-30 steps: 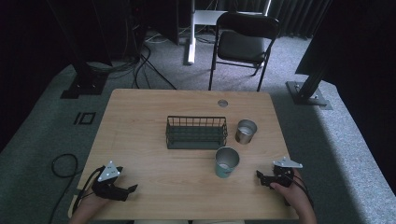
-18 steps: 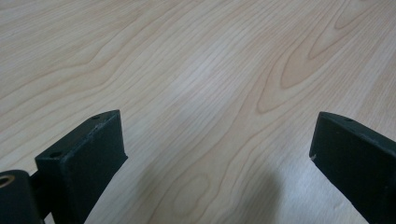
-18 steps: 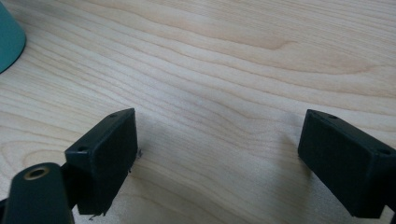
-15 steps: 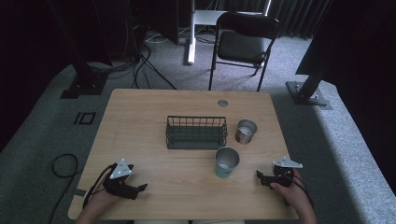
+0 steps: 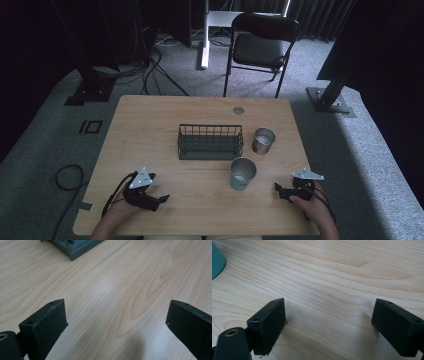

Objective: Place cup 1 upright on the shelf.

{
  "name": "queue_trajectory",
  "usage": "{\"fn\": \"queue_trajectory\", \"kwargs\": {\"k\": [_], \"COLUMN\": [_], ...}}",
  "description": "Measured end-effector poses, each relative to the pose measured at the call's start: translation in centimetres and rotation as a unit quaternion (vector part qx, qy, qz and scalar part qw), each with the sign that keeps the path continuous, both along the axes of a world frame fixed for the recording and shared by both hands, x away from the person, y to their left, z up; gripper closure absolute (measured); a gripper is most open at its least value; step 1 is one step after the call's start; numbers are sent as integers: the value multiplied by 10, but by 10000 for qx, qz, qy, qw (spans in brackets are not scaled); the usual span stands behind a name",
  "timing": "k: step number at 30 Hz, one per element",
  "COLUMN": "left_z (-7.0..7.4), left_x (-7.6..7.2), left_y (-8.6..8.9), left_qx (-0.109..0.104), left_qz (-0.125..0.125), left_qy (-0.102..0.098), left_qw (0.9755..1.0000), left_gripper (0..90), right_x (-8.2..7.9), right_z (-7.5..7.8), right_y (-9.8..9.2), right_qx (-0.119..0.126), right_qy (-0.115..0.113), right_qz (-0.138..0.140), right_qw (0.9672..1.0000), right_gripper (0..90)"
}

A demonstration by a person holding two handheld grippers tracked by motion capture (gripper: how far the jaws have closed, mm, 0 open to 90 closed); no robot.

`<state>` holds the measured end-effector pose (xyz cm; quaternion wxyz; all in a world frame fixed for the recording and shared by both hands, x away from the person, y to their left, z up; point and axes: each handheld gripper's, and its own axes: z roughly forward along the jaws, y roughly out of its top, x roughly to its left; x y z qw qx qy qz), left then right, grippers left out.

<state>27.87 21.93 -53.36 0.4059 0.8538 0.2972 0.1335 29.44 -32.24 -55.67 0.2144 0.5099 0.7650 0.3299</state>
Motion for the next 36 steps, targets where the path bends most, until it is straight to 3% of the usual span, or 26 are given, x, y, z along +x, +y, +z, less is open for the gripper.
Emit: {"fn": "queue_trajectory", "kwargs": {"k": [17, 36], "left_z": [8, 17], "left_x": [8, 16], "left_y": [-29, -63], "left_qx": [-149, -299], "left_qz": [-375, -794], "left_qy": [-37, -22], "left_qw": [9992, 9964], "left_gripper": [39, 39], "right_x": [0, 0], "right_z": [0, 0], "right_y": [0, 0], "right_qx": [0, -3], "right_qy": [-1, 2], "right_qz": [-1, 1], "right_qw": [10000, 10000], "right_gripper": [116, 116]}}
